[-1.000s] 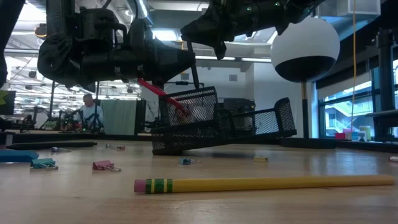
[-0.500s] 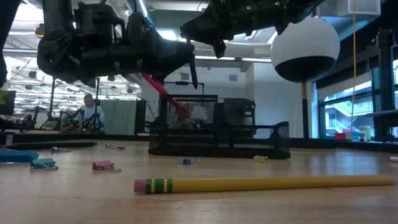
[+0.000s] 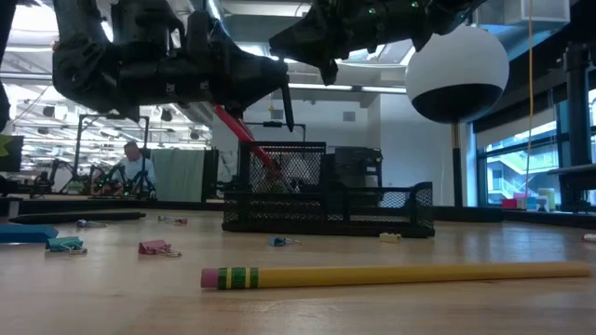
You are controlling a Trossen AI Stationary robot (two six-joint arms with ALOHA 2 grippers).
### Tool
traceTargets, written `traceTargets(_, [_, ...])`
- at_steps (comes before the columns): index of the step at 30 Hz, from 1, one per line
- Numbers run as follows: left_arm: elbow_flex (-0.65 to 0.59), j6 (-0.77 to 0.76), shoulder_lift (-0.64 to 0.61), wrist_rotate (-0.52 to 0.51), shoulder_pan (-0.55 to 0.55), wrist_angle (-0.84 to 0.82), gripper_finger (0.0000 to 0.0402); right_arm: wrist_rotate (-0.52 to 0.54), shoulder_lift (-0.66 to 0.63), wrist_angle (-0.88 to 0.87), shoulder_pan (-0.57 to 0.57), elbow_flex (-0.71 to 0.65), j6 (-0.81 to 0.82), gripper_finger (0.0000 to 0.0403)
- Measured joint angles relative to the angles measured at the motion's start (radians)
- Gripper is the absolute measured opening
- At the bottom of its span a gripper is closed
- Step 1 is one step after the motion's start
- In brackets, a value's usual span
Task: Pick and place office supplies into organizer
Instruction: Put the black pen into the black desk organizer
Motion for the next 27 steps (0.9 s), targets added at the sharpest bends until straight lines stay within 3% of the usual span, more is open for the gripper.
traceTargets(14, [-0.003,0.066,-0.382,-0.043,0.0,-0.616,0.013,0.0,0.0,0.008,0.0,0.0,0.002,0.0058])
traceTargets(22, [-0.005,0.1,-0.514,-0.046,0.0,-0.793,0.013,0.028,0.0,0.005,0.0,0.0,-0.029,0.0058])
traceTargets(27, [-0.102,0.045,-0.565,-0.056,0.0,-0.718,0.013,0.042,0.001,-0.027,0.0,0.0,-0.052,0.0061])
